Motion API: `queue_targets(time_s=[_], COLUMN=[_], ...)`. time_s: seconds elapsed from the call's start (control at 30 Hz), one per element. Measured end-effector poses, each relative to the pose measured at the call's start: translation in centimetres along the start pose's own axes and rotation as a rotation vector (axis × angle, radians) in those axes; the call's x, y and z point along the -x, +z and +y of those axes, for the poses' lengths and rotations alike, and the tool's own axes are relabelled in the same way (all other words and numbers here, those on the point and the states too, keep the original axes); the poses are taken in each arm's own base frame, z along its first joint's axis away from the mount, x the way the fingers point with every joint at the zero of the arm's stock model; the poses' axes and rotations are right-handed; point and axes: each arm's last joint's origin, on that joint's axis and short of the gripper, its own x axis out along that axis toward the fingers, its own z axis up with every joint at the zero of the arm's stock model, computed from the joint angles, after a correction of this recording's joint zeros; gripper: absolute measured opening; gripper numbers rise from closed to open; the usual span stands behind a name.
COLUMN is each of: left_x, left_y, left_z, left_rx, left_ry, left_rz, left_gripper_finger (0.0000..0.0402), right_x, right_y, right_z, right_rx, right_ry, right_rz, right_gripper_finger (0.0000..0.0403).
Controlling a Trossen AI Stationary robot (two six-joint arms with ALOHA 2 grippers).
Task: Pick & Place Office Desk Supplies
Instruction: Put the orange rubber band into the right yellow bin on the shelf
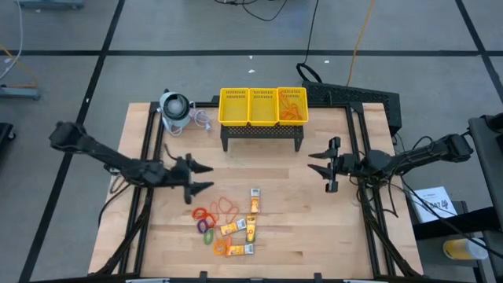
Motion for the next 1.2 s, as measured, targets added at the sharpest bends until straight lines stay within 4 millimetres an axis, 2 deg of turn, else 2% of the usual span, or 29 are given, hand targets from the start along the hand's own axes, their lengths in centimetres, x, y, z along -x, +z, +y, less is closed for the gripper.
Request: queue_targets(time_s=[0.13, 0.27, 0.4, 0.53, 0.7, 0.83, 0.97, 1.2], left_x=[-3.3, -6.8, -9.8, -11.9, -13.6, -14.5, -14.9, -15.5], left_y=[1.1, 1.2, 0.6, -0.8, -3.3, -5.4, -6.7, -7.7], left_z=[-2.2, -4.0, -5.3, -5.8, -4.9, -4.0, -3.4, -3.5], left_rx=[-0.045, -0.081, -0.085, 0.026, 0.408, 0.603, 0.694, 0.72], left_ry=[-0.048, -0.088, -0.106, -0.057, 0.079, 0.16, 0.217, 0.157], left_rz=[0.065, 0.13, 0.185, 0.276, 0.411, 0.459, 0.476, 0.497], left_gripper_finger=[0.0258, 0.0255, 0.0255, 0.0255, 0.0255, 0.0255, 0.0255, 0.0255], right_x=[0.0, 0.0, 0.0, 0.0, 0.0, 0.0, 0.0, 0.0], right_y=[0.0, 0.0, 0.0, 0.0, 0.0, 0.0, 0.1, 0.1], right_z=[0.0, 0.0, 0.0, 0.0, 0.0, 0.0, 0.0, 0.0], right_rx=[-0.006, -0.011, -0.011, -0.011, -0.012, -0.017, -0.044, -0.044], right_ry=[0.002, 0.002, 0.003, 0.003, 0.003, 0.004, 0.004, 0.005], right_rz=[0.0, -0.001, 0.0, 0.0, -0.001, -0.002, -0.009, -0.01], right_gripper_finger=[0.013, 0.013, 0.013, 0.013, 0.013, 0.013, 0.013, 0.013])
